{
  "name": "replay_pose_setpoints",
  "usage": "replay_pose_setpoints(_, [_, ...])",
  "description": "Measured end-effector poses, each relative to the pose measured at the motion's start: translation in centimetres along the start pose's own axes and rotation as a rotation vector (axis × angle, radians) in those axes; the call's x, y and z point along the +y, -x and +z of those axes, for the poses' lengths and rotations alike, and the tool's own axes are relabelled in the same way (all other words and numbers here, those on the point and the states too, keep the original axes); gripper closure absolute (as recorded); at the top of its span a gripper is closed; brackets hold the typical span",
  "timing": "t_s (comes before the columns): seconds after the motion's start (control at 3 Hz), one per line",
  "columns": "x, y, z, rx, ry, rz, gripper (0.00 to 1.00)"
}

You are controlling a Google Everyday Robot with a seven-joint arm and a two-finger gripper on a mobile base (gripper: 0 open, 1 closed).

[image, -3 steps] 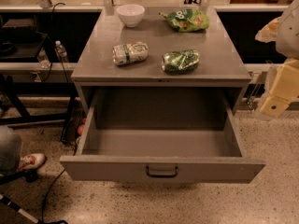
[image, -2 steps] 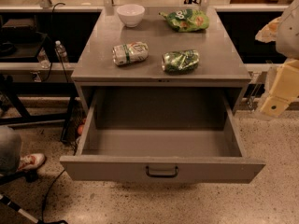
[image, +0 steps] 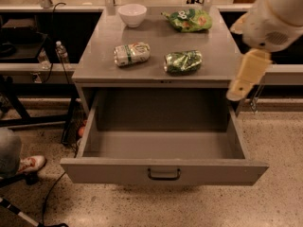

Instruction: Place green can into top drawer

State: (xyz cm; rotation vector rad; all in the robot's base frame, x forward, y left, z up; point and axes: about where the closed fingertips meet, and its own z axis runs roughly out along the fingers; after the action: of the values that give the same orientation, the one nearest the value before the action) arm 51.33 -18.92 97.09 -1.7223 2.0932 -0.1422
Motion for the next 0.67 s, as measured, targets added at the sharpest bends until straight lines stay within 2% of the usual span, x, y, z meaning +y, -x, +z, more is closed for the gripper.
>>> replay_pose_setpoints(0.33, [-3.7, 1.5, 3.7, -0.025, -0.019, -0.012, 0.0])
replay_pose_setpoints(0.67, [-6.4, 2.7, 6.8, -0.032, -0.022, -0.026, 0.0])
